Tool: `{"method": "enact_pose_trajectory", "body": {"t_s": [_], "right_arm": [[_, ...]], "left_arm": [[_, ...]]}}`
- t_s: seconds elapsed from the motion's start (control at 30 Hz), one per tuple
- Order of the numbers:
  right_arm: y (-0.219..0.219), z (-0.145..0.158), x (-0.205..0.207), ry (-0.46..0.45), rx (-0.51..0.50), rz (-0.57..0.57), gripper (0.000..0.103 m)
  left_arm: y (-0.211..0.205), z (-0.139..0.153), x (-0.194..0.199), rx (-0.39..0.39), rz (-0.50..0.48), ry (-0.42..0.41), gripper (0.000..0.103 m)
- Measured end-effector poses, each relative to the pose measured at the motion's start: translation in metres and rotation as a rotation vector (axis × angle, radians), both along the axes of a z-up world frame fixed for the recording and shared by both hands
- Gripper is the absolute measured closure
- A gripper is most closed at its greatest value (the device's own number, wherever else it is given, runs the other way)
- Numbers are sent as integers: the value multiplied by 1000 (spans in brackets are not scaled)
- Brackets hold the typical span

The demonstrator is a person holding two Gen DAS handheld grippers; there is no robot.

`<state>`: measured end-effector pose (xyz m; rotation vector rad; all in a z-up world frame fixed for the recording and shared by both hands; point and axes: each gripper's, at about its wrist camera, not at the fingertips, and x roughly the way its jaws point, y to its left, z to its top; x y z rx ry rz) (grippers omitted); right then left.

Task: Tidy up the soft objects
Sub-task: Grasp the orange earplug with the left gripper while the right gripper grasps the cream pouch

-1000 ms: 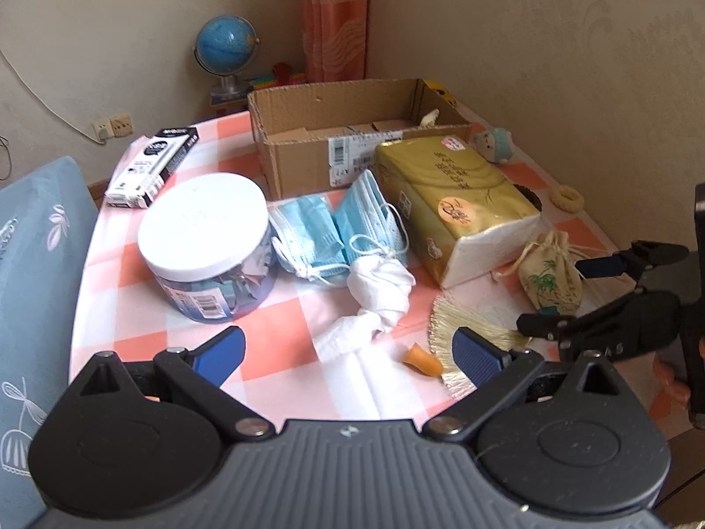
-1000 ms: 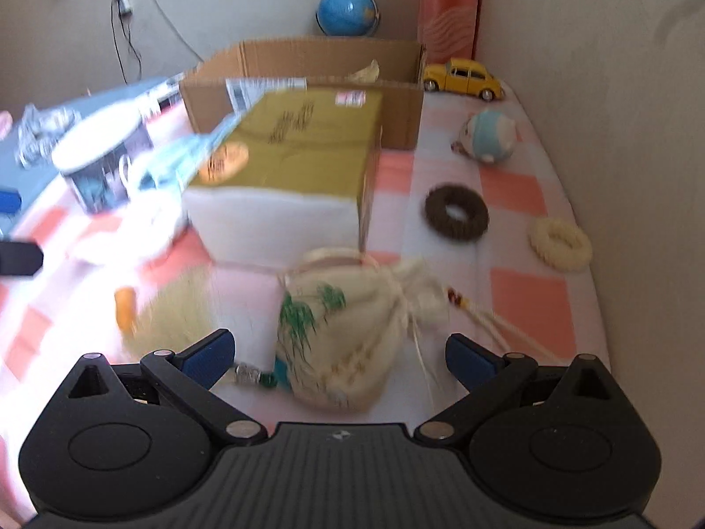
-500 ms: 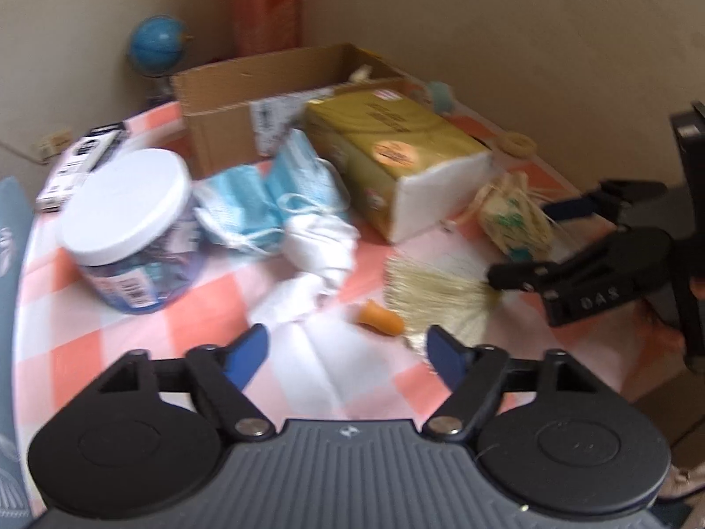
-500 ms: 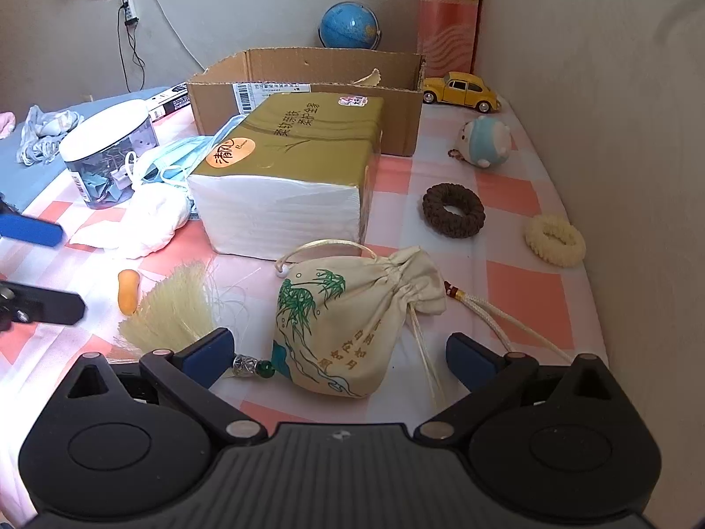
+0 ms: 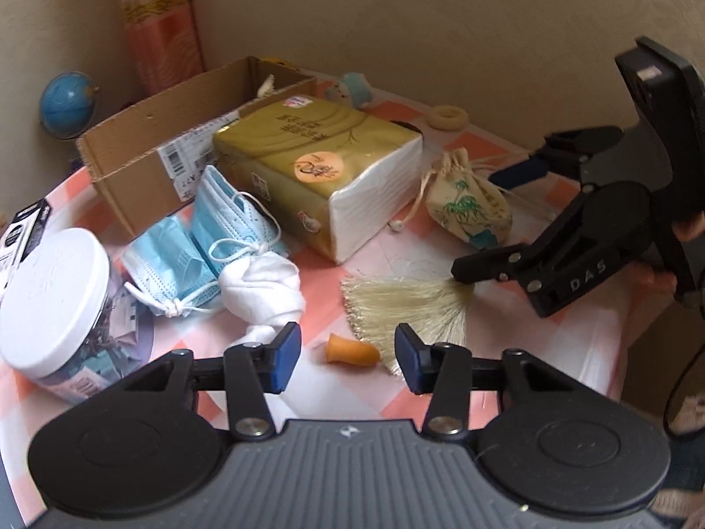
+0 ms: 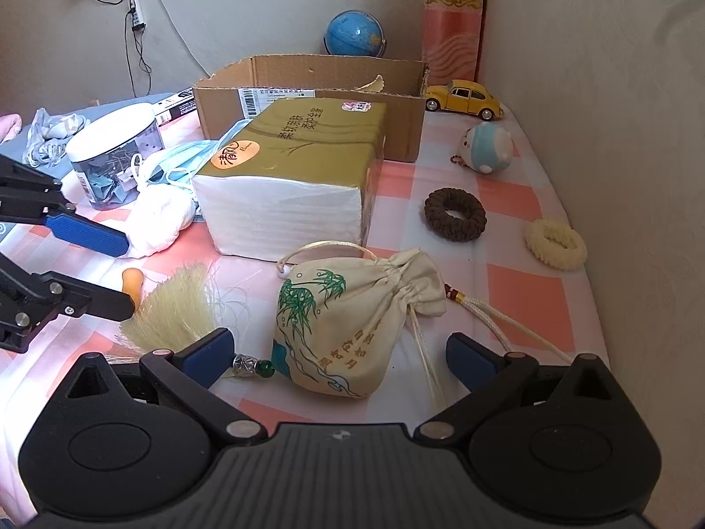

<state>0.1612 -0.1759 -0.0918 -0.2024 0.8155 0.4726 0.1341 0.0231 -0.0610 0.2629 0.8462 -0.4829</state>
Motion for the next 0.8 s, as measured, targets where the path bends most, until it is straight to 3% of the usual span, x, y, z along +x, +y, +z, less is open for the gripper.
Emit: {"method": "enact_pose_trajectory", "body": {"t_s": [0.33,0.53,0.8], "right_arm": [[0,0,0,-1,0,2,0],[0,0,1,5,-4,4,0],[7,3,0,45,-21,38,0]], "left_arm": [[4,-8,6,10,-105,34,61],[9,-8,12,-33,-74,57,78],[23,-5,4,-77,11,74,78]]}}
